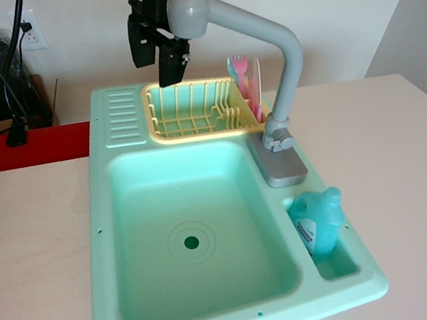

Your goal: Turn faucet front to right

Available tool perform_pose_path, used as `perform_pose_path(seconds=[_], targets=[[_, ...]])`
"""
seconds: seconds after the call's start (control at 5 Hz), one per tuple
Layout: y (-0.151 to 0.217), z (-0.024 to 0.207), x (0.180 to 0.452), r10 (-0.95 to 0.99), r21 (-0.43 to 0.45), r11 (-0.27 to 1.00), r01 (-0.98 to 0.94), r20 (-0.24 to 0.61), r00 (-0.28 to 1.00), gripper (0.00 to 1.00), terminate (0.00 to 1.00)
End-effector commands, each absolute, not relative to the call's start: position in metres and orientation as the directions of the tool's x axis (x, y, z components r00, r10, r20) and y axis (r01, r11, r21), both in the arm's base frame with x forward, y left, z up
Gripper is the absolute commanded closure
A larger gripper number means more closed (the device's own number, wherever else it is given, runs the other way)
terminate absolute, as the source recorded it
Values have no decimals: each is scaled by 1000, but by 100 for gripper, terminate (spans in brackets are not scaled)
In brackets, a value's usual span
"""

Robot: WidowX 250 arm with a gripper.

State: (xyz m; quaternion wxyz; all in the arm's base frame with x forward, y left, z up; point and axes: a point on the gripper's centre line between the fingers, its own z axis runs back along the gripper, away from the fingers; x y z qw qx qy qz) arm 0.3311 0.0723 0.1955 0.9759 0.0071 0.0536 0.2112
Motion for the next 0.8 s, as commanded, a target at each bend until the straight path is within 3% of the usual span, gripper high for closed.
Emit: perform_pose_path(seconds=[0.0,0.6], targets=[[36,205,333,341,19,940,-340,-76,937,0,0],[-109,204,322,101,-51,993,-106,-91,991,0,0]])
